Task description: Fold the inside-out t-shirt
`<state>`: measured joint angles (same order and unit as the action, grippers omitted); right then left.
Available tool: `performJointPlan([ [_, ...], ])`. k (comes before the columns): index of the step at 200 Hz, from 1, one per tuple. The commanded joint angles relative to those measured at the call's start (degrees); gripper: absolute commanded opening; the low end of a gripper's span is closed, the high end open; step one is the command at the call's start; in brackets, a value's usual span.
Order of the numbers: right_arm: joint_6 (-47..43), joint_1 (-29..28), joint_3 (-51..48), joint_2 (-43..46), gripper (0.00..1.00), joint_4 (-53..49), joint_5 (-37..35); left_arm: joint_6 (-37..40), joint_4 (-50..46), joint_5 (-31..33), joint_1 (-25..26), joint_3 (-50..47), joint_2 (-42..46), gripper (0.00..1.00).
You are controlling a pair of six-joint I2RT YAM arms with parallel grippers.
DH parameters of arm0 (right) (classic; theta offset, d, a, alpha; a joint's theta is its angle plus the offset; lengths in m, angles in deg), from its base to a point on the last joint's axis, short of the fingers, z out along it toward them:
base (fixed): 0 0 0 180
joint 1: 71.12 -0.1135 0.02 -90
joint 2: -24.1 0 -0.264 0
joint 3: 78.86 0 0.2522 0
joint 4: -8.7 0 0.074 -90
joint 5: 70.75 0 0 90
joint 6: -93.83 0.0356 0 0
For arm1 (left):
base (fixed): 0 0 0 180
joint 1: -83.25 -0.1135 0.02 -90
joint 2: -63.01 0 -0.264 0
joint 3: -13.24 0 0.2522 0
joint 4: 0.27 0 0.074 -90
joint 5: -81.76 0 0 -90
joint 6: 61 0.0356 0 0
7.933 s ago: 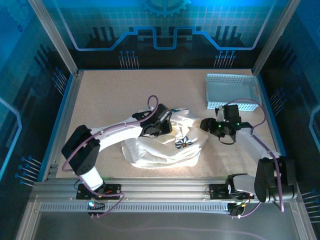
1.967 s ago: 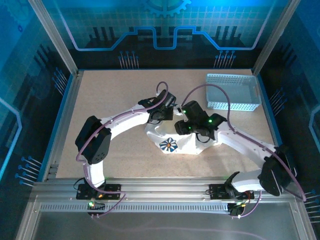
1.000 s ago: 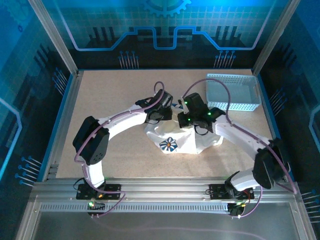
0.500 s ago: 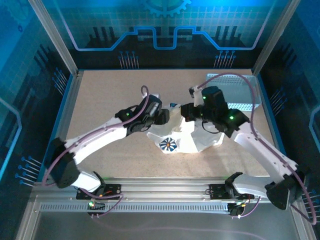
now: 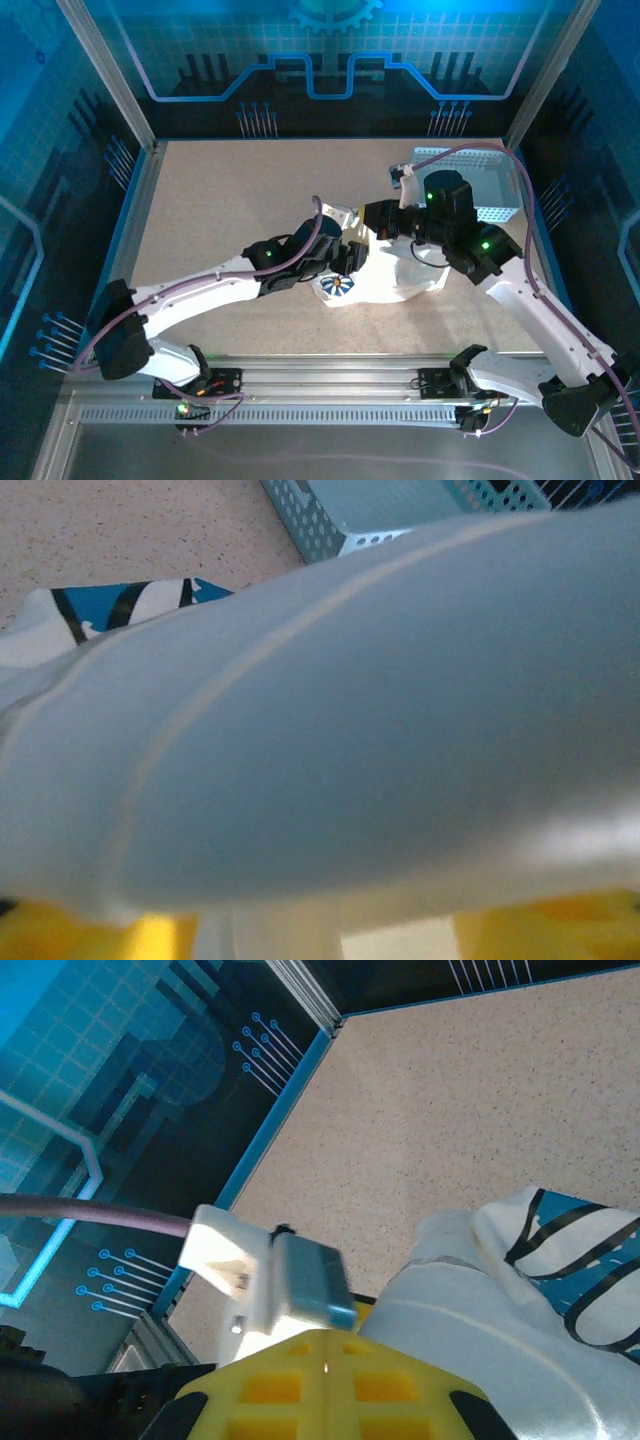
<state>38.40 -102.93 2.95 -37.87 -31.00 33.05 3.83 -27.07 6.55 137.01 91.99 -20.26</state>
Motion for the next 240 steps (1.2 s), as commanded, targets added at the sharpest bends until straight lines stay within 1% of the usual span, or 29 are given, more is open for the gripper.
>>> performJointPlan([
  [1, 1.0, -0.3, -1.2, 1.9, 0.00, 0.6, 0.9, 2.5, 0.2, 1.1, 0.0, 4.3, -2.3, 0.51],
  [13, 0.4, -0.2, -1.7, 2.6, 0.00, -0.2, -0.2, 2.5, 0.7, 1.3, 0.1, 4.2, -2.4, 0.38],
  [30, -0.5, 1.0, -2.6, 3.8, 0.00, -2.2, -3.9, 2.1, 2.0, 0.5, 0.1, 3.0, -1.5, 0.19],
  [44, 0.1, 4.2, -4.0, 4.9, 0.00, -3.6, -6.6, 1.4, 2.5, -0.1, 0.2, 1.4, -0.3, 0.06],
  [52, 0.8, 6.8, -5.1, 5.3, 0.00, -3.7, -6.5, 1.0, 2.8, 0.1, 0.3, 0.1, 0.6, 0.00],
  [64, 1.6, 11.0, -6.7, 5.4, 0.00, -2.9, -3.9, 0.0, 2.9, 1.1, 0.5, -2.2, 2.5, 0.00],
  [74, 1.4, 12.9, -7.7, 4.6, 0.00, -2.5, -2.5, -1.3, 2.4, 2.6, 0.7, -3.7, 4.4, 0.00],
  [86, 0.1, 13.5, -8.0, 2.6, 0.00, -3.1, -2.2, -3.2, 2.6, 2.7, 0.7, -5.3, 7.2, 0.00],
  [110, -3.0, 13.4, -8.6, 0.1, 0.00, -4.2, -3.5, -5.5, 3.4, -0.3, 0.8, -6.0, 10.9, 0.00],
  [120, -4.5, 13.2, -9.6, 0.9, 0.12, -4.1, -4.4, -5.8, 3.5, -2.0, 0.9, -5.5, 11.4, 0.00],
  [129, -6.1, 12.7, -10.3, 2.2, 0.27, -4.5, -5.3, -6.2, 3.4, -2.9, 0.8, -4.9, 11.3, 0.00],
  [137, -7.6, 12.0, -10.6, 3.9, 0.38, -5.3, -6.2, -6.4, 3.1, -3.7, 0.8, -4.2, 11.0, 0.00],
  [154, -10.4, 8.9, -11.3, 7.7, 0.49, -7.6, -8.1, -6.9, 2.2, -4.6, 0.6, -2.7, 10.1, 0.00],
  [165, -12.2, 5.0, -11.8, 10.1, 0.54, -9.3, -10.8, -7.1, 1.8, -4.9, 0.4, -1.9, 9.6, 0.00],
  [184, -13.3, -2.8, -13.1, 13.7, 0.57, -11.3, -15.0, -7.5, 0.8, -6.0, -0.4, -0.2, 8.6, 0.00],
  [199, -12.2, -9.1, -15.4, 16.2, 0.60, -10.9, -19.1, -8.0, 0.0, -6.9, -1.3, 0.8, 7.9, 0.00],
  [211, -10.5, -12.9, -17.3, 17.2, 0.60, -9.8, -21.0, -8.6, -0.6, -7.8, -2.4, 1.6, 7.4, 0.00],
  [227, -8.0, -15.9, -21.7, 16.6, 0.60, -7.8, -22.7, -8.9, -0.9, -9.1, -3.6, 2.3, 7.0, 0.00],
  [240, -6.6, -16.3, -23.4, 14.8, 0.58, -6.5, -23.4, -8.7, -1.3, -9.1, -3.8, 2.8, 6.8, 0.00],
])
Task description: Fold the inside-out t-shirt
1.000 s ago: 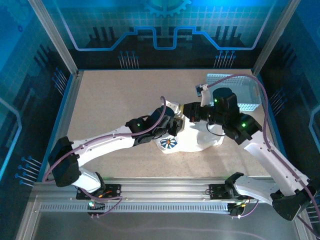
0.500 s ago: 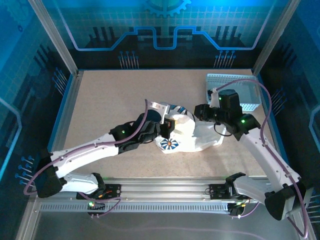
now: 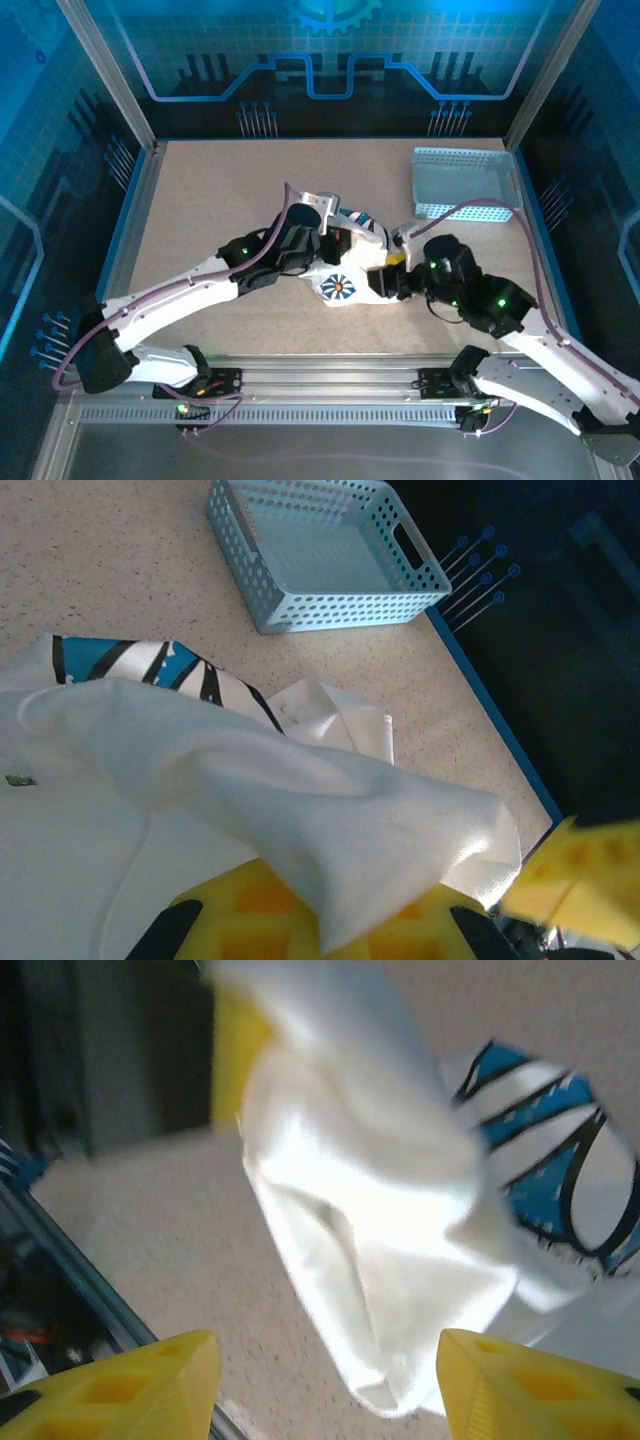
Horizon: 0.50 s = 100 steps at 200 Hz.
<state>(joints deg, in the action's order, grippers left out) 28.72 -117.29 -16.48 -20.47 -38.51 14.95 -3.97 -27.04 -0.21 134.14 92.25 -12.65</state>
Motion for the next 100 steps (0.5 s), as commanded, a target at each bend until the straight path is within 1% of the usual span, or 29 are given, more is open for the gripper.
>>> performJointPlan([
  [1, 3.1, -2.0, -3.9, -2.8, 0.58, 1.2, -5.3, -0.9, -1.4, -2.4, -1.0, 2.6, -0.8, 0.00],
  [20, 3.3, -1.6, -3.5, -5.6, 0.49, 2.5, -7.5, -0.6, -2.0, -2.7, -1.1, 3.2, -1.0, 0.00],
  [43, 2.5, -1.0, -1.3, -9.1, 0.46, 3.1, -9.9, -0.8, -2.9, -2.6, -1.2, 3.2, -1.0, 0.00],
  [59, 1.8, -0.7, -0.7, -10.7, 0.46, 4.2, -10.2, -0.8, -3.5, -2.6, -1.4, 3.3, -1.0, 0.00],
  [67, 1.7, -0.6, -0.3, -11.3, 0.44, 4.2, -11.2, -0.8, -3.8, -2.6, -1.5, 3.3, -0.9, 0.00],
  [74, 1.6, -0.2, -0.1, -11.7, 0.39, 4.1, -11.6, -0.8, -4.1, -2.6, -1.6, 3.4, -0.9, 0.00],
  [83, 1.4, 0.5, 0.3, -12.0, 0.28, 3.5, -11.9, -0.8, -4.9, -2.5, -1.9, 3.6, -0.9, 0.00],
  [100, -0.3, 1.6, 1.4, -11.6, 0.12, 1.5, -12.2, -1.0, -6.7, -1.6, -2.9, 4.1, -0.7, 0.00],
])
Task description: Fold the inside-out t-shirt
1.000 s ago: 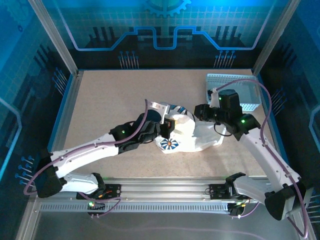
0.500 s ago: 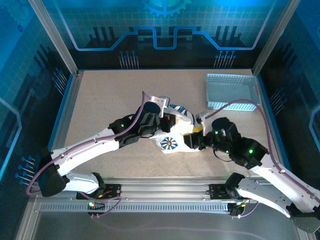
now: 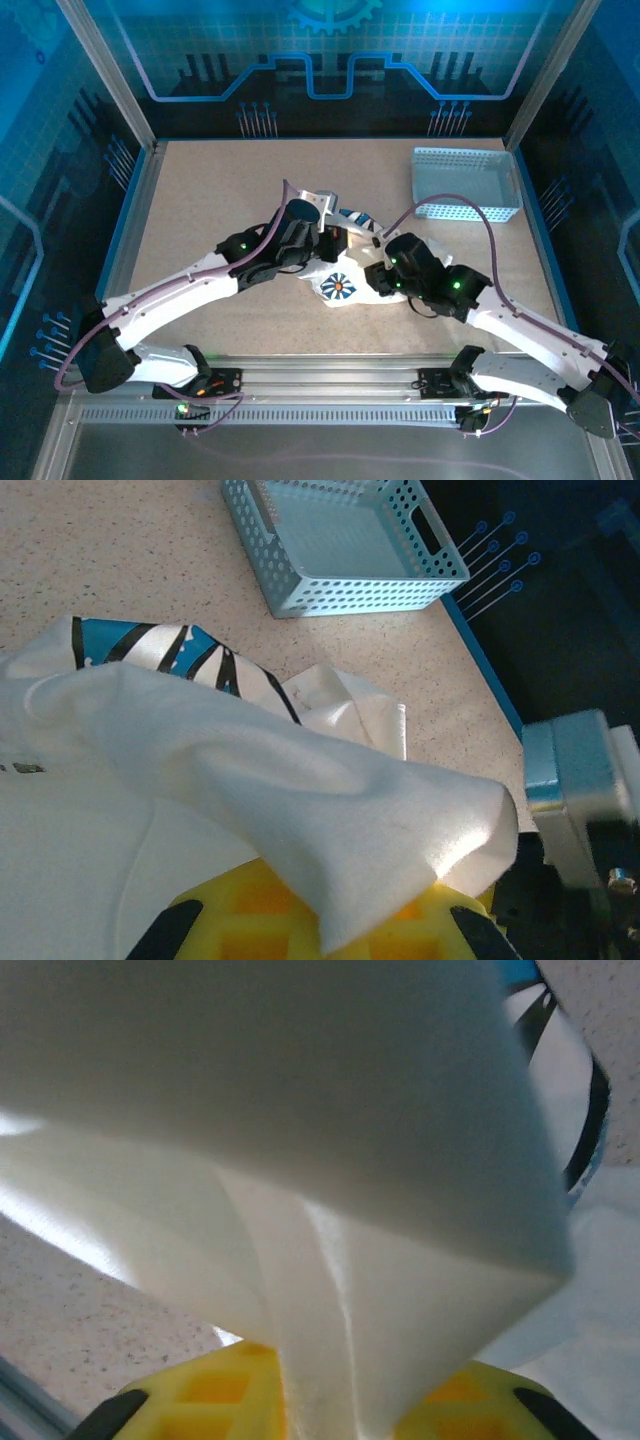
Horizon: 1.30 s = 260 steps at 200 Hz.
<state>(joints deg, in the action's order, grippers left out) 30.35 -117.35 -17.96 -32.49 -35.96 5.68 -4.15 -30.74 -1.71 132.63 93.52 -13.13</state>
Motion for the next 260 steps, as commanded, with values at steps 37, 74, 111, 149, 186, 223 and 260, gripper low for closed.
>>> performJointPlan([
  [37, -8.3, 4.4, 4.6, 4.8, 0.00, -4.0, -0.8, 1.9, -9.9, 0.3, -4.8, 6.5, -0.3, 0.00],
  [74, -14.3, 7.0, 4.3, 5.2, 0.00, -5.7, 1.4, 4.3, -14.7, -0.7, -7.9, 9.6, -0.8, 0.00],
  [111, -12.0, 6.6, 5.7, 1.7, 0.41, -4.4, 2.7, 2.0, -11.6, -7.2, -8.9, 8.7, -1.6, 0.00],
  [149, -10.0, 4.4, 6.1, 5.1, 0.62, 2.1, 9.0, 1.1, -10.2, -9.5, -7.5, 8.5, -4.2, 0.00],
  [186, -9.5, 2.3, 6.5, -0.1, 0.70, 6.1, 11.1, 1.4, -9.3, -10.3, -5.9, 8.4, -5.0, 0.00],
  [223, -6.9, 3.2, 8.7, -4.1, 0.40, 4.4, 6.5, 2.5, -9.1, -12.2, -5.7, 7.7, -5.6, 0.00],
  [260, -4.9, 12.9, 5.8, 0.3, 0.03, 6.1, 21.8, 5.4, -7.6, -14.7, -8.0, 6.4, -9.2, 0.00],
])
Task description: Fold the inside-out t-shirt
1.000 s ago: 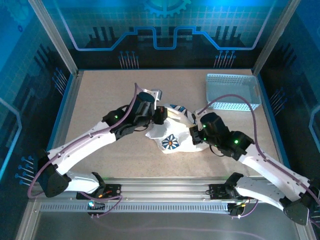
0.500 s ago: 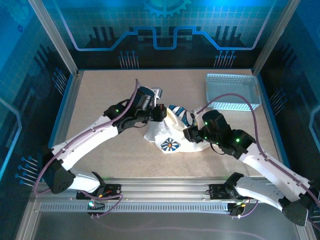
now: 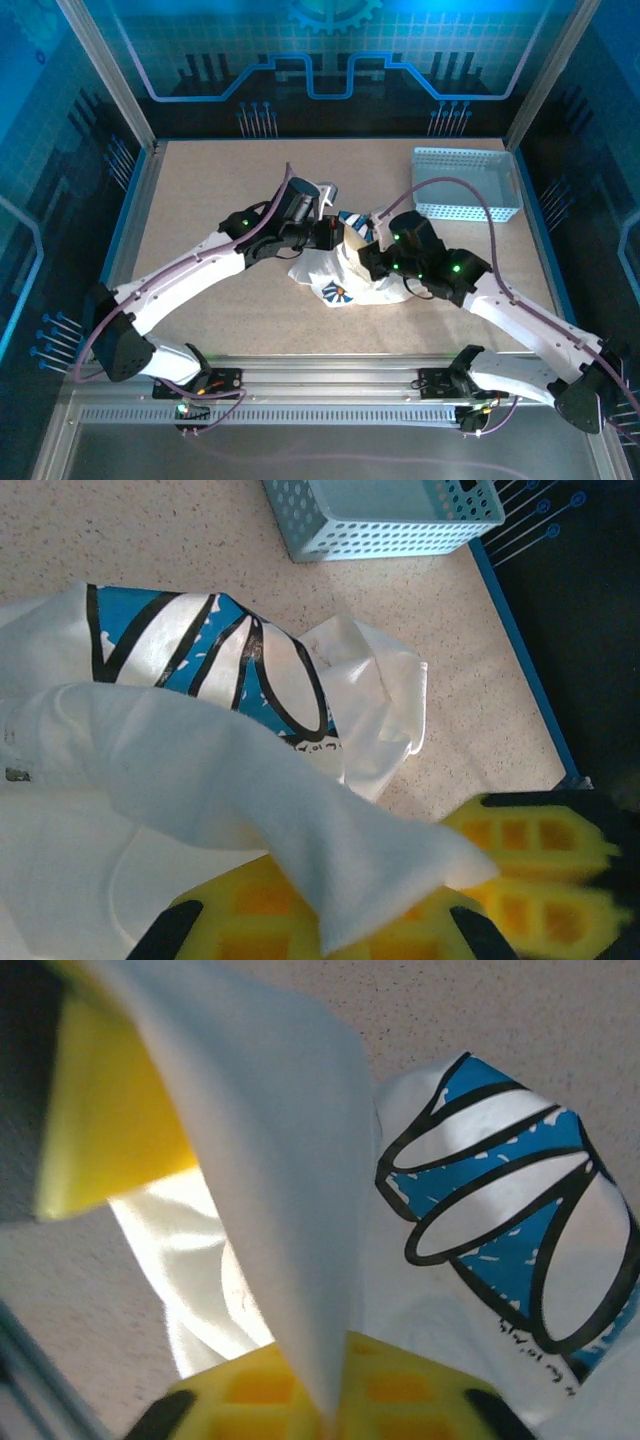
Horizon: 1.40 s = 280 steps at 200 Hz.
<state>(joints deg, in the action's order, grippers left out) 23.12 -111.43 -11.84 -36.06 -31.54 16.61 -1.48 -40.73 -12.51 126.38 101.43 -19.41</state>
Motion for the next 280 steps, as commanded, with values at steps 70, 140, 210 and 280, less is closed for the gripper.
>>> performJointPlan([
  [70, 9.5, 23.4, -14.5, 1.3, 0.00, 13.5, 34.9, 6.4, -2.5, 5.5, -4.5, 1.1, -11.8, 0.16],
  [140, 12.8, 24.3, -15.3, 0.2, 0.00, 16.4, 35.7, 9.9, -11.2, 28.5, 0.8, 3.9, -11.4, 0.35],
  [210, 11.6, 24.2, -13.1, -1.3, 0.00, 14.3, 33.0, 16.4, -1.2, 27.2, 13.9, 1.1, -6.9, 0.46],
  [280, 11.1, 23.5, -11.2, 0.3, 0.00, 12.4, 33.7, 11.4, -2.9, 23.4, 7.8, 3.9, -17.4, 0.41],
])
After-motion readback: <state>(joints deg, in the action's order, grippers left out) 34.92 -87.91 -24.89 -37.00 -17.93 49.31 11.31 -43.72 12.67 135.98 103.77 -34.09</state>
